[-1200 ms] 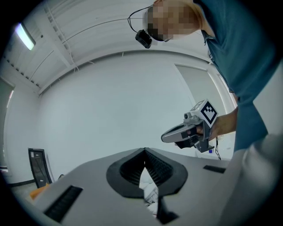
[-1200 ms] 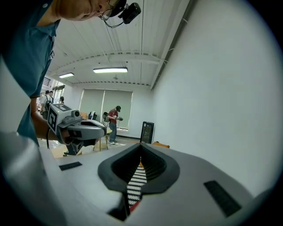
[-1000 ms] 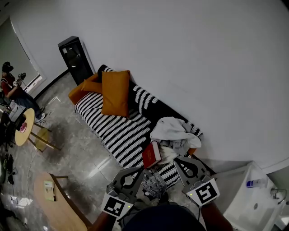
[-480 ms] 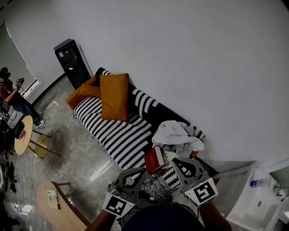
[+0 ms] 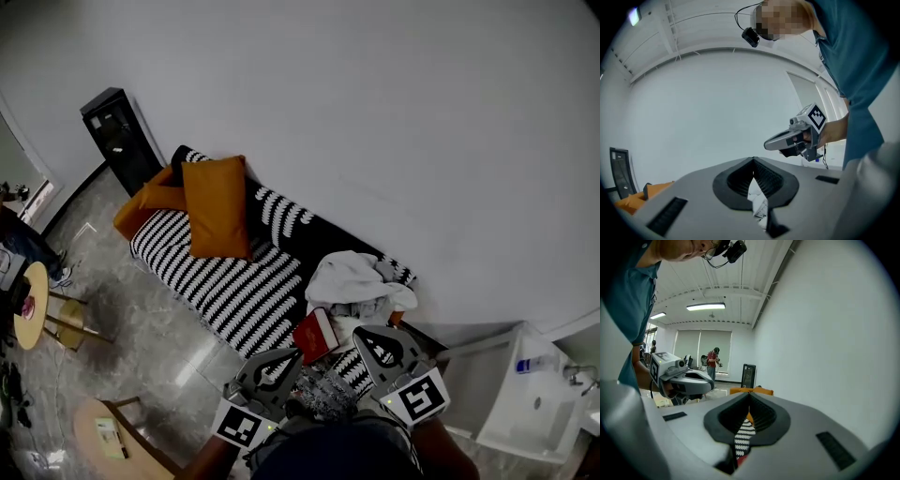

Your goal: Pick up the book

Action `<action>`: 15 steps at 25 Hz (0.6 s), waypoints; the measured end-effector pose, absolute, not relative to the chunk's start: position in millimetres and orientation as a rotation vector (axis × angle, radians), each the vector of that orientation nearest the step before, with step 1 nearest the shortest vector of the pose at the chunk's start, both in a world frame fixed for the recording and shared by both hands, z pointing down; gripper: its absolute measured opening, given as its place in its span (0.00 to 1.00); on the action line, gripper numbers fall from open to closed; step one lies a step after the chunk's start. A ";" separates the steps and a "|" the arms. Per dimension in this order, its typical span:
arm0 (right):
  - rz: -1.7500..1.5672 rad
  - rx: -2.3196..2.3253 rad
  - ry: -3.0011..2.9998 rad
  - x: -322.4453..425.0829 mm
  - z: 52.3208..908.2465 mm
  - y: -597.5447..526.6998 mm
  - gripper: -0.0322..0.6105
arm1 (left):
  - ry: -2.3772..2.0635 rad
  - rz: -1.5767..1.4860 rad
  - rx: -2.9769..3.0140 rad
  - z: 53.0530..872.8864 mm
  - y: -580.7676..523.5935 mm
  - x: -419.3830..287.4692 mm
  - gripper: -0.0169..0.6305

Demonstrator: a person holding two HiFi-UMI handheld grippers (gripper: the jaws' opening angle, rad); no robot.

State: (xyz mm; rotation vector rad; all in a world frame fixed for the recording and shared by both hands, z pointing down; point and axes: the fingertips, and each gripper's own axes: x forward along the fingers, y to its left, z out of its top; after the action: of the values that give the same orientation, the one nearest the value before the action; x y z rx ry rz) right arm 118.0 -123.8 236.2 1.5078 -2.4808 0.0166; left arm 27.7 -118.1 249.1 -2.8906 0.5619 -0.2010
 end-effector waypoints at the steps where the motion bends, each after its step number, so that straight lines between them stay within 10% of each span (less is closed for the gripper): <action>1: 0.027 1.505 -2.483 115.3 237.2 -125.4 0.07 | 0.545 -0.192 -2.899 253.5 -121.7 29.3 0.03; 15: 0.126 1.362 -2.553 179.2 275.8 -170.0 0.07 | 0.644 -0.266 -2.920 264.6 -158.7 111.1 0.03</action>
State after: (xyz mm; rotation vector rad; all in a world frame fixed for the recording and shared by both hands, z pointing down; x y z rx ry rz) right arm 179.2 -170.0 275.8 1.3616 -2.5531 0.1258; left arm 111.1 -158.7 264.6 -2.9197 0.6436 -0.2663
